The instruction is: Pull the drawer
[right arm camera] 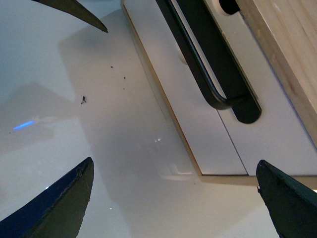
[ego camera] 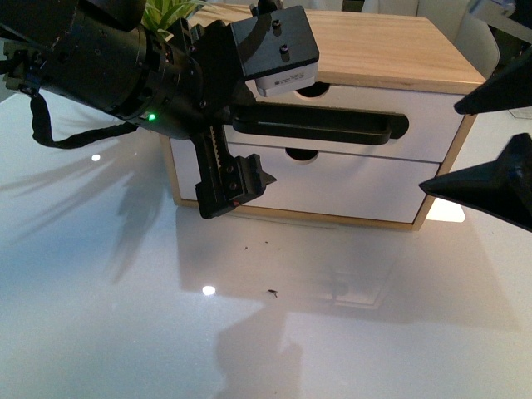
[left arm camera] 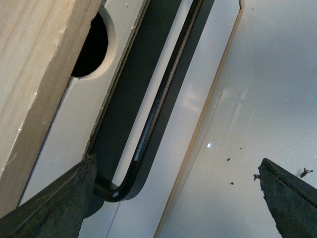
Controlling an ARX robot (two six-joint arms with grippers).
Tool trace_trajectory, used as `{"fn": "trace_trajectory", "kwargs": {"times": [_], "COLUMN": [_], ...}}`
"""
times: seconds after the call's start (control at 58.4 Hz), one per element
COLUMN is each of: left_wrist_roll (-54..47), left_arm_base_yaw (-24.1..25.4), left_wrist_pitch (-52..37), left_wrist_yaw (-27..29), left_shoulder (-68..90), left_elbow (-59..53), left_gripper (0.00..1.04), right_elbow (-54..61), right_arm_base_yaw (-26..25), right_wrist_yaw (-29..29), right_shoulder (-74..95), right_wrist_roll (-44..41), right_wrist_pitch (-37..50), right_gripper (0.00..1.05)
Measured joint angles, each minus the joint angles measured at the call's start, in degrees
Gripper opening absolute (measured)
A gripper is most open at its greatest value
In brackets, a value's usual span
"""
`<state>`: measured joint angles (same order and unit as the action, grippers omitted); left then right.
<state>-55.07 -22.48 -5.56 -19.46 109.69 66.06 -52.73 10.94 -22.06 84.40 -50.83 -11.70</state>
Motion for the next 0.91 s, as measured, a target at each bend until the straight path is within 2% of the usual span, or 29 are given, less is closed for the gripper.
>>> {"fn": "trace_trajectory", "kwargs": {"times": [0.667,0.907], "left_wrist_roll": [-2.1,-4.9], "left_arm_base_yaw": [0.1,-0.6], "left_wrist_pitch": [-1.6,0.2], "left_wrist_yaw": [0.4,0.4], "left_shoulder": [3.5,5.4], "left_elbow": [1.4,3.5], "left_gripper": [0.97,0.97], "right_elbow": [-7.8,-9.4], "right_arm_base_yaw": [3.5,4.2], "right_wrist_yaw": [1.3,1.3], "right_shoulder": [11.9,15.0], "right_wrist_roll": [-0.5,0.2], "right_wrist_pitch": [5.5,6.8], "right_gripper": [0.96,0.96]}}
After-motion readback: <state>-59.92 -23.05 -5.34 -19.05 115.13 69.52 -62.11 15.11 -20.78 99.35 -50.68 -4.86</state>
